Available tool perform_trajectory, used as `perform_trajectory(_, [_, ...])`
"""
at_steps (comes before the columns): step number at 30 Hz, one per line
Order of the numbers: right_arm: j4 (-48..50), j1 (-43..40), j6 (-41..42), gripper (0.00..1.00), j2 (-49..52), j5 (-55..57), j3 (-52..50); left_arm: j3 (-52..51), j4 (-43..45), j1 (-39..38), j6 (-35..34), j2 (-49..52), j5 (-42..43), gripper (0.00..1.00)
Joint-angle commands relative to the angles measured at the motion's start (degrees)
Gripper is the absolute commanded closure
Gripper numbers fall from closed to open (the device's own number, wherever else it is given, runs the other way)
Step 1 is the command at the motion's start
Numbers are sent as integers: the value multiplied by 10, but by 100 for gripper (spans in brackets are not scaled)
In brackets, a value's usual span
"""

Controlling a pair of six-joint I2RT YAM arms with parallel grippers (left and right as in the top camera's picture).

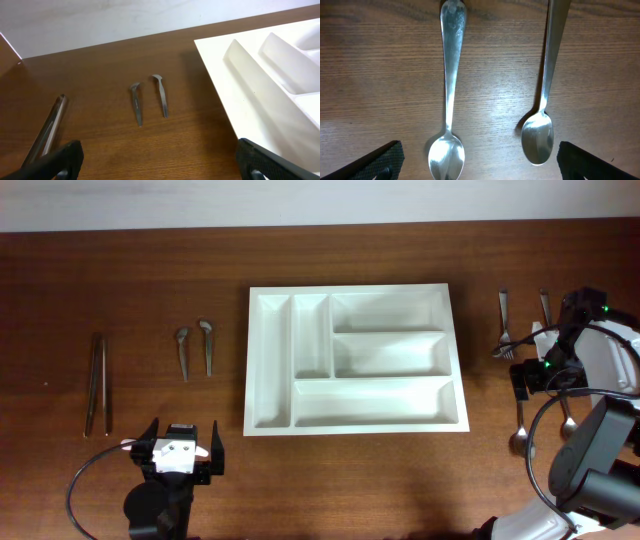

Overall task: Pack container
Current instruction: 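Move the right gripper over the right-side spoons, then lower the right gripper and close it on a spoon handle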

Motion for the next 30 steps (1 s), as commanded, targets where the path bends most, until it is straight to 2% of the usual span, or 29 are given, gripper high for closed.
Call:
perform_trajectory(1, [0, -1, 5, 1, 5, -33, 8, -3, 2, 2, -5, -3, 6, 1])
perform_trajectory(3, [0, -1, 5, 1, 8, -77, 8, -3, 2, 2, -5, -3, 6, 1])
perform_trajectory(7, [-1, -1, 2, 2, 13, -86, 0, -3, 2, 2, -5, -3, 6, 1])
perform_trajectory(14, [3, -2, 3, 1, 13, -21, -54, -3, 2, 2, -5, -3, 6, 1])
perform_trajectory(30, [116, -2, 35, 1, 13, -25, -158, -3, 2, 2, -5, -3, 6, 1])
